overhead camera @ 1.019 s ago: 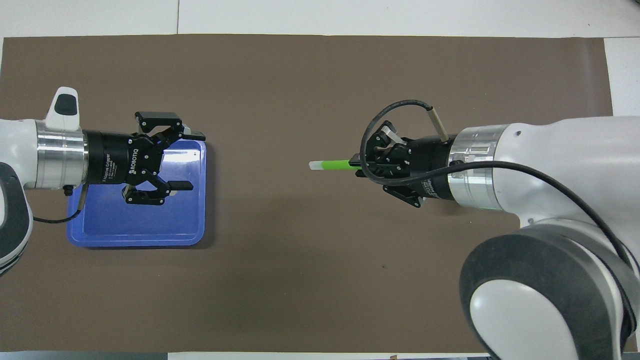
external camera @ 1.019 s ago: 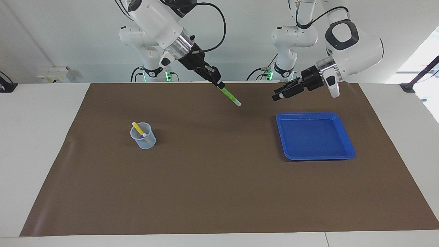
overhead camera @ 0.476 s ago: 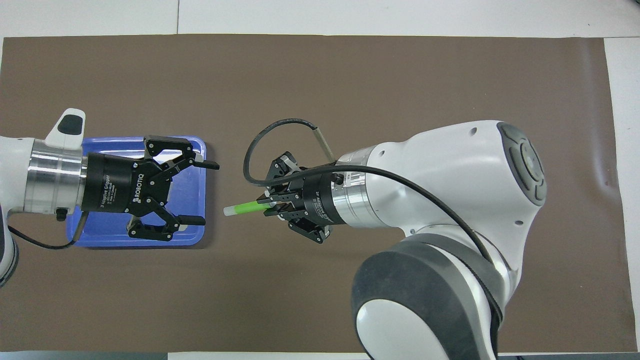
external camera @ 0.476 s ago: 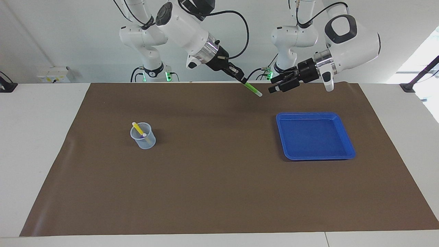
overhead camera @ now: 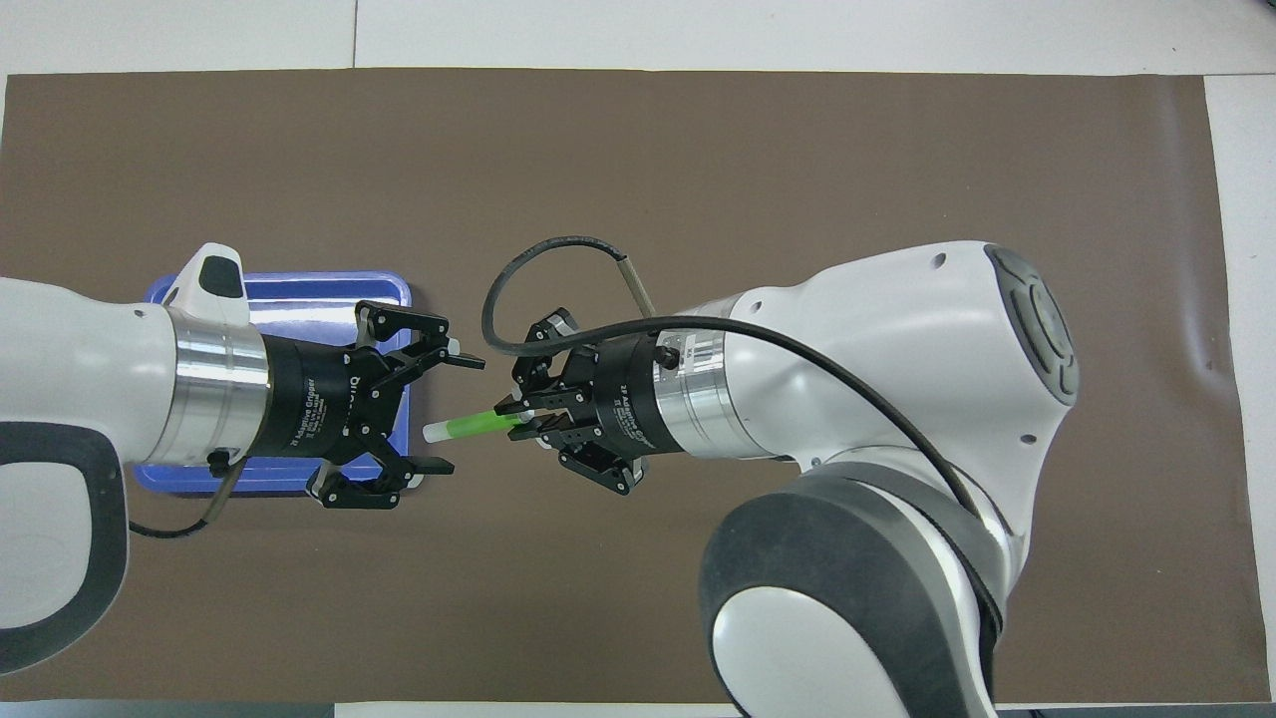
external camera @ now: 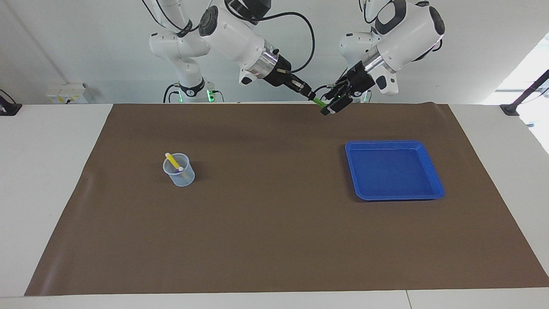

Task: Right arm passes pens to left for tray arrangement
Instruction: 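Lift the green pen with the right gripper toward the left gripper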

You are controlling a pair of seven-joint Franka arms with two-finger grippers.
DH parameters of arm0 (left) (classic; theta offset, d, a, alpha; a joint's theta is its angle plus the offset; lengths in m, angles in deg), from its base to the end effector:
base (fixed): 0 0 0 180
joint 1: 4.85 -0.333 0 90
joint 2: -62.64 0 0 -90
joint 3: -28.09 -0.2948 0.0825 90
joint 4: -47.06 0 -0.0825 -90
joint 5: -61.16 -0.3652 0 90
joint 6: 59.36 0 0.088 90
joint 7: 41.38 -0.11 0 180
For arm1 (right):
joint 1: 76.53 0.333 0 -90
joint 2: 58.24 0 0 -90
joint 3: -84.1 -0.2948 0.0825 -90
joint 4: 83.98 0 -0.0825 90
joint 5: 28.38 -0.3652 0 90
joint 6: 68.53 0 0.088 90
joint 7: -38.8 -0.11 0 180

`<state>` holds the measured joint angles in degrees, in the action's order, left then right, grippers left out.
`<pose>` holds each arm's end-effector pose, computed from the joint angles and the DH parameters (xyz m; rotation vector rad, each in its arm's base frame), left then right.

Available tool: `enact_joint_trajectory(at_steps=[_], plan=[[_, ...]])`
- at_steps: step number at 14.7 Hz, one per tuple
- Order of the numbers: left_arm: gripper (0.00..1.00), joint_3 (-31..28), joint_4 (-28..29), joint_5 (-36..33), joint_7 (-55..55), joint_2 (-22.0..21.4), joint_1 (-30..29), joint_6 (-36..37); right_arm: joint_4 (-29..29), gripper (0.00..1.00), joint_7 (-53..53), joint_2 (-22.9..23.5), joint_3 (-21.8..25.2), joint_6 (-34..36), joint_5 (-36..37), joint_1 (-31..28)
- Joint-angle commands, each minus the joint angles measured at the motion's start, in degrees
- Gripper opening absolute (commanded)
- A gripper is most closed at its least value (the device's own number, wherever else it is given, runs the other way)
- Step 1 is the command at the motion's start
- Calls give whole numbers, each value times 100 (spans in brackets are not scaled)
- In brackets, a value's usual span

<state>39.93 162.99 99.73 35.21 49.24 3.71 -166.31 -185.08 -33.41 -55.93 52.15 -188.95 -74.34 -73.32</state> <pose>0.4371 -0.2237 0.5493 2.2011 1.4458 -0.5453 0.4622 0.3636 0.5596 -2.1244 1.1150 0.5714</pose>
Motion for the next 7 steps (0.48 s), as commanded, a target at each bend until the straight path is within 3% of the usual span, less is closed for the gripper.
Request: enact_joint_trajectory(at_steps=[1, 7], plan=[[87, 3, 17, -243, 662, -162, 13, -71, 91, 0, -100, 67, -92, 63, -88, -57], [82, 12, 114, -631, 1033, -470, -57, -89, 91, 0, -100, 67, -92, 10, -71, -57]])
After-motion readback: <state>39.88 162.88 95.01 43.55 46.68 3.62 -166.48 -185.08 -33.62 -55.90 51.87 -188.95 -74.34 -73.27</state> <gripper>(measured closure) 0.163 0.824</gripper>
